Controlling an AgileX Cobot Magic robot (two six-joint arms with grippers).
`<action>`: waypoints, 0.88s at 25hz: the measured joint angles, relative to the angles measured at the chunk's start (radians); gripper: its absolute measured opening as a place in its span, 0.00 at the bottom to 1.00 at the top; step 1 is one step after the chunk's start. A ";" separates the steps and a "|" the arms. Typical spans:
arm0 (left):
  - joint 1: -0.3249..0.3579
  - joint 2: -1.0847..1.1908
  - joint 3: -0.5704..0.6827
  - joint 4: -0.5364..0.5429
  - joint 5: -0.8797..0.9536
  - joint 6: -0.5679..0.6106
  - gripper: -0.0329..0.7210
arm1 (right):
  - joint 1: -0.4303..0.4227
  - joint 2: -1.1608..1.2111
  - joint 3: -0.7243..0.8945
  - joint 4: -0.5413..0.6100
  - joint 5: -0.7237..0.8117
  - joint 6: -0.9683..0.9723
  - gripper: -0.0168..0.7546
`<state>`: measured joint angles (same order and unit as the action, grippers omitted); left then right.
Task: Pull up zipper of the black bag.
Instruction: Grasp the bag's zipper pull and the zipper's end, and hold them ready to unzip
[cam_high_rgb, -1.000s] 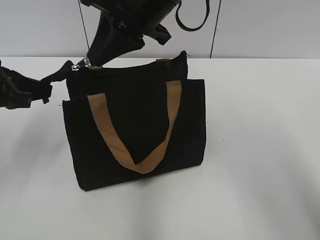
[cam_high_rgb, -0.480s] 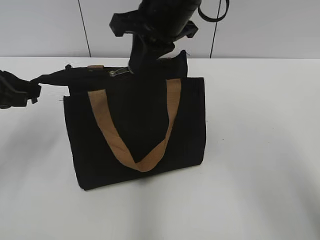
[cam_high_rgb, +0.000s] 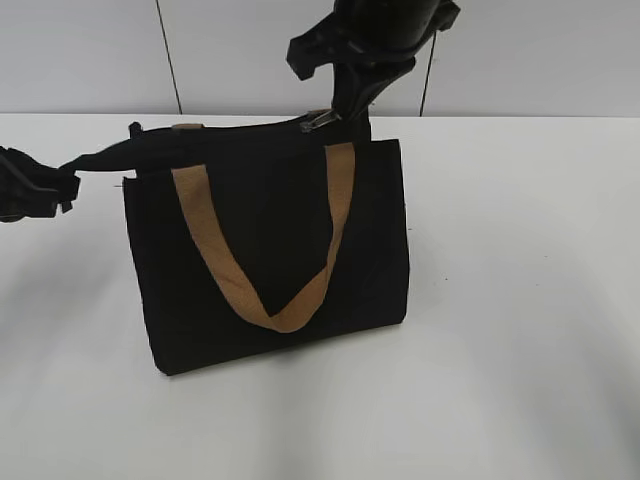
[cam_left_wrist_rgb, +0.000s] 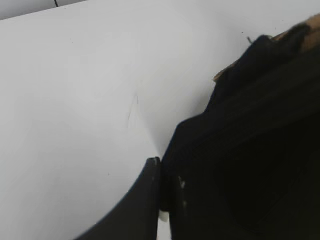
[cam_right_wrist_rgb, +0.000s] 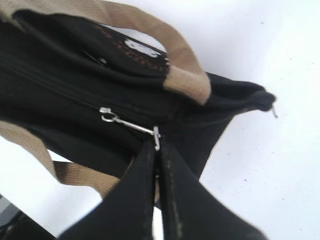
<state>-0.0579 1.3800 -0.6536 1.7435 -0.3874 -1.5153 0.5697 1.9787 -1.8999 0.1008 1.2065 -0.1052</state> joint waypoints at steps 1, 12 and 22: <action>0.000 0.006 0.000 0.000 -0.001 0.000 0.05 | 0.000 -0.003 0.000 -0.023 0.002 0.002 0.00; 0.000 0.035 0.001 0.000 -0.004 0.000 0.06 | 0.000 -0.020 0.000 -0.108 0.005 0.016 0.00; 0.001 0.035 0.001 -0.003 0.031 -0.008 0.84 | -0.004 -0.099 0.000 -0.119 0.010 -0.018 0.55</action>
<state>-0.0567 1.4148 -0.6527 1.7406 -0.3559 -1.5230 0.5662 1.8800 -1.8999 -0.0184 1.2161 -0.1237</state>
